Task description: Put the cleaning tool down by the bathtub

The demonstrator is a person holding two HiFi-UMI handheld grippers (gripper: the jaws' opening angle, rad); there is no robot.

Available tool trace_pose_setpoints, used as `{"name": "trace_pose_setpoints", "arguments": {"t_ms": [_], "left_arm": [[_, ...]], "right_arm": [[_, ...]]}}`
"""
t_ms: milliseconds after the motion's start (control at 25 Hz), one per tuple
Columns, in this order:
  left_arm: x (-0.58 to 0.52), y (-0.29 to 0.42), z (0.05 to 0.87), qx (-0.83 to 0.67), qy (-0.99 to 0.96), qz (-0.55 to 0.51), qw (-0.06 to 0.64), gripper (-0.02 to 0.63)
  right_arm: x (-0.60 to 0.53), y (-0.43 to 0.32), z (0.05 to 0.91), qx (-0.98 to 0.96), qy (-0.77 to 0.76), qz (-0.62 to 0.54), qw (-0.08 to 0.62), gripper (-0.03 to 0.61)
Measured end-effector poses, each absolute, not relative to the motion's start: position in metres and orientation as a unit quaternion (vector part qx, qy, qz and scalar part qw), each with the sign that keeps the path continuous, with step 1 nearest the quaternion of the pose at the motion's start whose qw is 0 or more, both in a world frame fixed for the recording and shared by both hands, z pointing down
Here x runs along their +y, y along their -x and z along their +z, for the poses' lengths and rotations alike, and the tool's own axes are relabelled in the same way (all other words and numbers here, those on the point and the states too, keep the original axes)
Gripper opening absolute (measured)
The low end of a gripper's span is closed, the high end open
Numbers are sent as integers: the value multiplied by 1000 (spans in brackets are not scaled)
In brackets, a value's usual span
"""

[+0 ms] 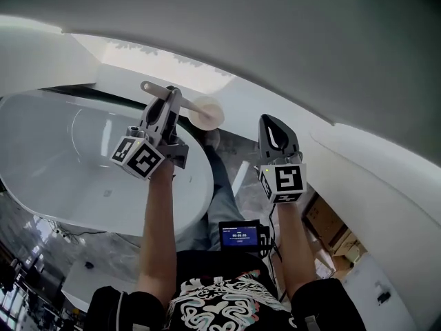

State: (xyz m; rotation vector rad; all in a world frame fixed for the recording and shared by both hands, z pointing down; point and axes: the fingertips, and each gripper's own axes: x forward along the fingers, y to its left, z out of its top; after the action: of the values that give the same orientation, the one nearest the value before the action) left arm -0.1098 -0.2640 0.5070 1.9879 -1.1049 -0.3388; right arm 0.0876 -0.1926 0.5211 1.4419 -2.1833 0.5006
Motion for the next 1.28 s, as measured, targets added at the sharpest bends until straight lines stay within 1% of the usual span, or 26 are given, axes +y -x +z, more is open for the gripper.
{"name": "trace_pose_setpoints", "arguments": {"t_ms": [280, 520, 760, 1280], "left_arm": [[-273, 111, 548, -444, -761, -163, 444, 83], [-284, 106, 583, -447, -752, -169, 454, 83], [-284, 103, 613, -449, -728, -197, 480, 83], [-285, 94, 659, -434, -684, -249, 531, 83]], "right_arm": [[-205, -80, 560, -802, -510, 191, 245, 28], [-217, -83, 594, -803, -507, 194, 247, 28], [-213, -85, 626, -800, -503, 211, 249, 28], [-207, -94, 666, -795, -500, 244, 242, 28]]}}
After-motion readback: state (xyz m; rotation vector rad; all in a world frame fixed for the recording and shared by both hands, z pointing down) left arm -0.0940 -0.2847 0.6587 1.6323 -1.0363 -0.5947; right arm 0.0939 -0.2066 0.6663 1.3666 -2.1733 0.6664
